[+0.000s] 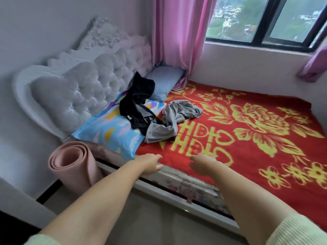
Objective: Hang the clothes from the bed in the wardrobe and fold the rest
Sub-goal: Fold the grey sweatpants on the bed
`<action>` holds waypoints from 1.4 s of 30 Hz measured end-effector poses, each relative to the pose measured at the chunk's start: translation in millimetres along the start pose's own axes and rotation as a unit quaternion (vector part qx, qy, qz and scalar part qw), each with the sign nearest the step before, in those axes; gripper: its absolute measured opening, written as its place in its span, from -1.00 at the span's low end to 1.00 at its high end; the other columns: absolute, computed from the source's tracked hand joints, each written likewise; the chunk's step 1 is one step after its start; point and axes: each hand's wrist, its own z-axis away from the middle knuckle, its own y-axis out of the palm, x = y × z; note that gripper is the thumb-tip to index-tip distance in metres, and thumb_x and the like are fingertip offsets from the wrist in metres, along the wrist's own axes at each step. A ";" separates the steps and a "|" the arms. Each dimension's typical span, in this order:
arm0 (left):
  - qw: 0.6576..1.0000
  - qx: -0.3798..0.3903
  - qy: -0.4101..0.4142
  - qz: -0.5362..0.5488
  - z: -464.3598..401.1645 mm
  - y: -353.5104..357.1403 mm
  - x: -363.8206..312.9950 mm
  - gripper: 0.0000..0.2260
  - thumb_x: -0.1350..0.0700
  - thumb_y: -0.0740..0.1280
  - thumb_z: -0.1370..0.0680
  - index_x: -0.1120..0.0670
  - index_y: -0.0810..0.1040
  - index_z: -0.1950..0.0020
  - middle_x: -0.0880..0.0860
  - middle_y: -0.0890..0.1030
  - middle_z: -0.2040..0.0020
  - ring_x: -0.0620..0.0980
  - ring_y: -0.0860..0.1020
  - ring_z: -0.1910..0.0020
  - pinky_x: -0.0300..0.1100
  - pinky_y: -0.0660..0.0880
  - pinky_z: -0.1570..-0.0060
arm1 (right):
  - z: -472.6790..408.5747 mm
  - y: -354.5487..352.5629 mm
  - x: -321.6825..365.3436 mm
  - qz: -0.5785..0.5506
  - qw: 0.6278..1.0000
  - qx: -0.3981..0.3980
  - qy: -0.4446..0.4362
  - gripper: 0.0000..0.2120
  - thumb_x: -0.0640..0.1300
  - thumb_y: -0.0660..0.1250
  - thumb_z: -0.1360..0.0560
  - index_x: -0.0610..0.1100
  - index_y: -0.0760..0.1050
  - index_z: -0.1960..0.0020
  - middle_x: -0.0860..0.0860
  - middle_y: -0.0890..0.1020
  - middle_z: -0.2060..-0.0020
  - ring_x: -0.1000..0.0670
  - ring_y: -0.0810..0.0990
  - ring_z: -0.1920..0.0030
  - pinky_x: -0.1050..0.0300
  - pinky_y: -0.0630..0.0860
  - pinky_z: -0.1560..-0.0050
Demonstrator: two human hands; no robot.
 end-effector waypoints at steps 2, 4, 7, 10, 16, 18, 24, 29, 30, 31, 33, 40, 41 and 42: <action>1.000 -0.001 0.012 0.000 -24.7 -9.5 -15.6 -0.50 -0.14 0.12 -0.62 0.00 0.17 -0.52 0.08 0.34 -0.45 0.08 0.37 -0.36 0.01 0.41 -0.25 | -8.9 -6.6 -27.8 -0.002 1.000 -0.006 0.007 -0.61 0.05 0.02 -0.65 -0.12 0.37 -0.35 -0.09 0.52 -0.23 -0.11 0.53 -0.17 -0.03 0.54 -0.06; 1.000 0.000 0.019 0.000 -56.3 -18.7 -28.3 -0.50 -0.14 0.12 -0.62 -0.01 0.18 -0.51 0.07 0.36 -0.44 0.08 0.40 -0.34 0.01 0.43 -0.23 | -22.5 -11.1 -53.9 -0.008 1.000 -0.007 0.019 -0.60 0.04 0.01 -0.65 -0.12 0.35 -0.38 -0.10 0.49 -0.27 -0.11 0.52 -0.20 -0.01 0.53 -0.06; 1.000 0.016 0.022 -0.003 -93.4 -26.7 -32.7 -0.51 -0.14 0.12 -0.62 0.01 0.19 -0.51 0.07 0.38 -0.42 0.07 0.42 -0.31 0.00 0.45 -0.20 | -44.2 -12.1 -71.8 0.004 1.000 0.010 0.024 -0.59 0.02 -0.01 -0.66 -0.12 0.30 -0.43 -0.10 0.46 -0.29 -0.13 0.50 -0.22 -0.01 0.54 -0.07; 0.999 0.028 0.022 0.006 -140.3 -33.9 -27.5 -0.51 -0.13 0.12 -0.62 0.04 0.21 -0.50 0.07 0.41 -0.39 0.06 0.44 -0.28 -0.03 0.45 -0.20 | -80.7 -14.9 -85.7 -0.018 0.999 -0.007 0.026 -0.62 0.03 -0.01 -0.66 -0.14 0.37 -0.33 -0.10 0.52 -0.20 -0.14 0.54 -0.13 -0.01 0.51 0.04; 0.999 0.028 0.044 -0.001 -257.6 -70.9 2.1 -0.57 -0.11 0.13 -0.62 0.05 0.30 -0.43 0.08 0.50 -0.28 0.07 0.50 -0.18 0.01 0.48 -0.15 | -192.2 -57.2 -106.8 -0.025 0.998 -0.009 0.049 -0.63 0.05 -0.01 -0.65 -0.14 0.36 -0.30 -0.08 0.50 -0.19 -0.15 0.52 -0.13 -0.05 0.52 -0.05; 0.998 0.036 0.049 -0.005 -295.1 -87.6 13.5 -0.61 -0.10 0.13 -0.62 0.07 0.36 -0.37 0.10 0.48 -0.29 0.10 0.48 -0.18 0.01 0.47 -0.12 | -230.5 -72.1 -109.8 -0.036 0.998 -0.006 0.055 -0.63 0.05 -0.01 -0.65 -0.13 0.38 -0.29 -0.08 0.51 -0.19 -0.15 0.53 -0.13 -0.05 0.53 -0.05; 0.998 0.046 0.050 -0.008 -400.9 -129.6 50.2 -0.69 -0.07 0.09 -0.60 0.11 0.42 -0.19 0.09 0.58 0.04 0.04 0.52 0.15 -0.08 0.40 0.21 | -330.6 -113.3 -111.3 -0.077 0.995 0.013 0.058 -0.60 0.06 -0.03 -0.65 -0.11 0.36 -0.34 -0.09 0.47 -0.21 -0.15 0.52 -0.15 -0.05 0.52 -0.05; 0.999 0.043 0.029 -0.014 -469.5 -120.9 66.7 -0.70 -0.08 0.10 -0.59 0.05 0.43 -0.19 0.08 0.53 -0.05 0.06 0.51 0.00 -0.05 0.48 0.08 | -399.4 -112.1 -117.6 -0.098 0.993 0.021 0.058 -0.61 0.06 -0.02 -0.65 -0.12 0.36 -0.32 -0.10 0.50 -0.16 -0.17 0.54 -0.09 -0.04 0.51 0.04; 0.999 0.032 0.015 -0.014 -482.8 -116.7 67.1 -0.69 -0.09 0.10 -0.60 0.06 0.43 -0.20 0.09 0.51 -0.09 0.07 0.49 -0.05 -0.03 0.48 0.02 | -411.3 -108.3 -119.1 -0.103 0.993 0.026 0.058 -0.60 0.06 -0.02 -0.65 -0.12 0.35 -0.34 -0.10 0.49 -0.18 -0.17 0.53 -0.11 -0.04 0.51 0.01; 1.000 0.018 -0.007 -0.004 -497.5 -110.6 68.6 -0.68 -0.10 0.10 -0.61 0.07 0.41 -0.23 0.10 0.49 -0.14 0.09 0.47 -0.11 -0.01 0.47 -0.03 | -424.7 -101.0 -120.4 -0.110 0.992 0.029 0.056 -0.60 0.06 -0.02 -0.65 -0.11 0.34 -0.35 -0.10 0.47 -0.19 -0.17 0.53 -0.12 -0.04 0.51 0.00; 0.998 -0.019 -0.060 0.023 -528.4 -98.2 70.9 -0.62 -0.11 0.11 -0.61 0.09 0.32 -0.33 0.12 0.43 -0.25 0.12 0.40 -0.24 0.02 0.43 -0.13 | -451.0 -84.7 -122.5 -0.119 0.991 0.033 0.053 -0.61 0.05 -0.03 -0.65 -0.12 0.34 -0.34 -0.10 0.46 -0.19 -0.16 0.53 -0.11 -0.02 0.49 0.02; 0.950 -0.040 -0.213 0.225 -621.1 -47.5 89.6 -0.17 -0.18 0.23 -0.55 0.16 -0.21 -0.55 0.21 -0.01 -0.55 0.18 0.06 -0.51 0.03 0.16 -0.41 | -559.0 -22.2 -116.7 -0.322 0.939 0.026 0.115 -0.55 0.05 0.01 -0.64 -0.11 0.23 -0.46 -0.10 0.38 -0.35 -0.12 0.47 -0.26 0.02 0.45 -0.11; 0.932 -0.022 -0.235 0.276 -629.8 -37.1 94.1 -0.12 -0.18 0.27 -0.53 0.16 -0.25 -0.54 0.23 0.03 -0.54 0.20 0.12 -0.49 0.02 0.19 -0.39 | -578.4 -15.0 -111.9 -0.380 0.917 0.018 0.123 -0.51 0.07 0.04 -0.64 -0.15 0.20 -0.48 -0.12 0.36 -0.39 -0.12 0.41 -0.33 0.02 0.41 -0.22; 0.914 0.000 -0.252 0.317 -637.2 -24.5 99.6 -0.09 -0.16 0.31 -0.51 0.16 -0.27 -0.54 0.25 0.12 -0.52 0.22 0.21 -0.46 0.02 0.24 -0.36 | -596.4 -9.6 -105.2 -0.440 0.889 0.012 0.130 -0.47 0.07 0.08 -0.63 -0.19 0.17 -0.50 -0.14 0.34 -0.43 -0.12 0.36 -0.39 0.03 0.34 -0.31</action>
